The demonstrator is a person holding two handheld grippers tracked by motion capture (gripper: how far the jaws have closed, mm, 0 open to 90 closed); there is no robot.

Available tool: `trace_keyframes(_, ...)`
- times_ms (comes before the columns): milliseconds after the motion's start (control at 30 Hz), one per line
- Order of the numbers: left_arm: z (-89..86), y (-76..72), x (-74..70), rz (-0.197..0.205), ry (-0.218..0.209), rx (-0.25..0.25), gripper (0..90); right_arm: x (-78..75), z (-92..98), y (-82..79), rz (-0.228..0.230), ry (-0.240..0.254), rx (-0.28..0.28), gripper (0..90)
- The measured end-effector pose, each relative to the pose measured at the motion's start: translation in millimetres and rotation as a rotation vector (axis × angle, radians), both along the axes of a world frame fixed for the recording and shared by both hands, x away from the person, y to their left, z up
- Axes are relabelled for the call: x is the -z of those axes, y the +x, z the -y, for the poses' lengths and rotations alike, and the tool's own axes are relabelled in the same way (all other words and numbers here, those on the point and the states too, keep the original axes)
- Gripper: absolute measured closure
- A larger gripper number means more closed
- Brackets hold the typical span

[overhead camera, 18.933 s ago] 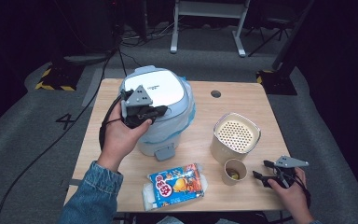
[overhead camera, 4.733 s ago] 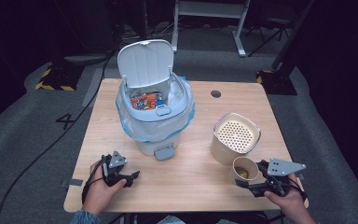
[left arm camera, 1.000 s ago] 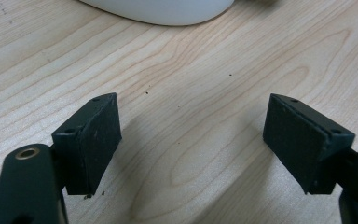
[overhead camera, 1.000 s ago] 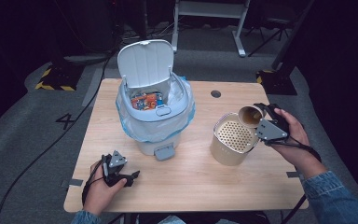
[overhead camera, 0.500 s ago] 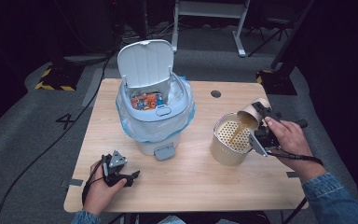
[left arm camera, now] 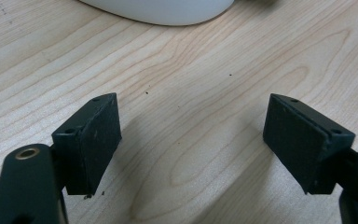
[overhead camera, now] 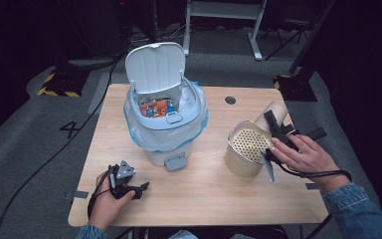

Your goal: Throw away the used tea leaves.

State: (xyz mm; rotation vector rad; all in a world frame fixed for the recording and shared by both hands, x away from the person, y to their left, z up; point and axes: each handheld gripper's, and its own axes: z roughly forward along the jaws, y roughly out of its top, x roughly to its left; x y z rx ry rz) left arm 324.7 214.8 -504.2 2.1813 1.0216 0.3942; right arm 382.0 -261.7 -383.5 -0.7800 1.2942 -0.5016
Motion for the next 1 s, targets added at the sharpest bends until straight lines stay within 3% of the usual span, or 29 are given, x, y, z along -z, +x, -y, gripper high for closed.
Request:
trace_keyframes(67,0.0,0.0,0.0,0.000,0.000,0.000,19.4,2.0,-1.3,-1.6,0.040,-0.062,-0.009,34.4)
trace_keyframes(167,0.1,0.0,0.0,0.000,-0.001,0.000,19.4,1.0,-2.0,-2.0,0.054,-0.083,-0.011,34.4)
trace_keyframes(367,0.0,0.0,0.0,0.000,0.000,0.000,19.4,-3.6,-1.3,-3.5,0.052,-0.055,-0.013,34.2)
trace_keyframes(600,0.0,0.0,0.0,0.000,0.000,0.000,19.4,-2.9,-1.5,-3.9,0.032,-0.054,-0.010,33.9)
trace_keyframes(667,0.1,0.0,0.0,0.000,0.000,0.000,19.4,-3.9,-1.2,-4.3,0.021,-0.026,-0.014,33.8)
trace_keyframes(733,0.0,0.0,0.0,0.000,0.000,0.000,19.4,-6.3,-1.4,-4.0,-0.017,0.010,-0.016,33.6)
trace_keyframes(867,0.0,0.0,0.0,0.001,0.001,0.000,19.4,-12.0,0.1,-3.7,-0.099,0.121,-0.010,33.3)
trace_keyframes(1000,0.1,-0.1,0.0,0.001,0.000,0.000,19.4,-19.2,3.4,-1.1,-0.209,0.276,-0.004,32.9)
